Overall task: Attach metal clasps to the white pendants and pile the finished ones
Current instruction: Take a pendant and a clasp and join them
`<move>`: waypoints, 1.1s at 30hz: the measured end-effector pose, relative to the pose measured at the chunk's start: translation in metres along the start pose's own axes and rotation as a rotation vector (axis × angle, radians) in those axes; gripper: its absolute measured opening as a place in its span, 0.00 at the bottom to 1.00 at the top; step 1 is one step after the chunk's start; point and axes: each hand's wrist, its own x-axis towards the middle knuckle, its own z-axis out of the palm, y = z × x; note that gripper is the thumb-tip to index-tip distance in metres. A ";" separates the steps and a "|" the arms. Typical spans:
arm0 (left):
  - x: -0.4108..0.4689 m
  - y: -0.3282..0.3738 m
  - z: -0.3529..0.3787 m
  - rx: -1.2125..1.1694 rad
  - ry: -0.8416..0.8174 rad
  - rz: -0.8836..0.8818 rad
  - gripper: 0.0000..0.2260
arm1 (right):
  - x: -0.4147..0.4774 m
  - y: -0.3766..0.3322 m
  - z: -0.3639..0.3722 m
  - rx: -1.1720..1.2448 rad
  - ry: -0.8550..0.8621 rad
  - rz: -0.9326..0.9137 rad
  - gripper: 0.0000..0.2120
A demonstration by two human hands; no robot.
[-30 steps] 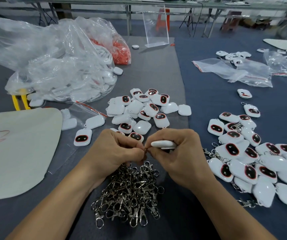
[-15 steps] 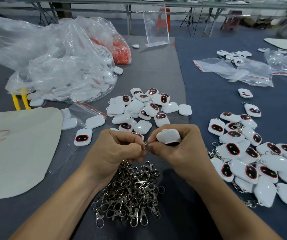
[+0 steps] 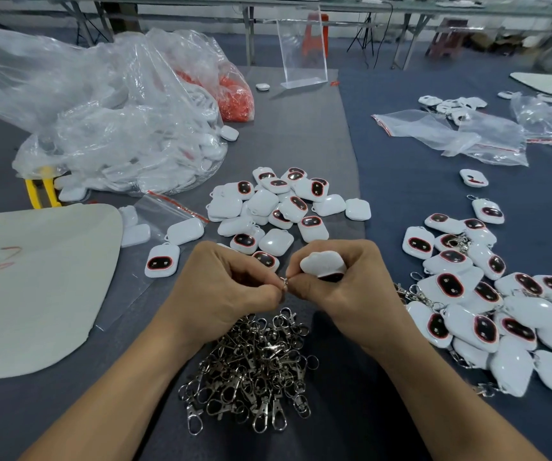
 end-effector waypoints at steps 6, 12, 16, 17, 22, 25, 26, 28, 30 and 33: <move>-0.001 -0.003 0.001 -0.044 0.010 0.041 0.06 | 0.001 0.002 0.001 0.012 0.050 -0.035 0.09; 0.000 -0.005 0.002 -0.039 0.006 0.039 0.07 | 0.000 0.001 0.001 -0.023 0.054 -0.058 0.08; 0.000 -0.005 0.001 -0.091 -0.011 0.017 0.07 | 0.001 0.000 0.001 -0.013 0.041 -0.068 0.07; 0.001 -0.005 0.000 -0.104 -0.013 0.010 0.07 | 0.001 0.000 0.000 -0.006 0.038 -0.072 0.07; -0.001 -0.003 -0.002 -0.110 -0.053 0.016 0.07 | 0.000 0.000 0.000 0.034 0.017 -0.078 0.08; -0.001 -0.001 -0.002 -0.099 -0.081 0.036 0.05 | 0.001 0.001 0.000 0.060 0.011 -0.087 0.08; -0.002 -0.001 -0.001 -0.089 -0.090 0.047 0.05 | 0.001 0.001 0.000 0.069 0.006 -0.085 0.08; -0.002 -0.001 0.000 -0.099 -0.085 0.056 0.04 | 0.001 0.001 0.002 0.089 -0.001 -0.082 0.08; -0.002 -0.002 0.003 -0.149 -0.048 0.049 0.04 | 0.002 0.001 0.002 0.121 0.005 -0.088 0.08; -0.001 -0.003 0.007 -0.262 0.024 0.007 0.04 | 0.003 0.001 0.001 0.181 0.020 -0.061 0.07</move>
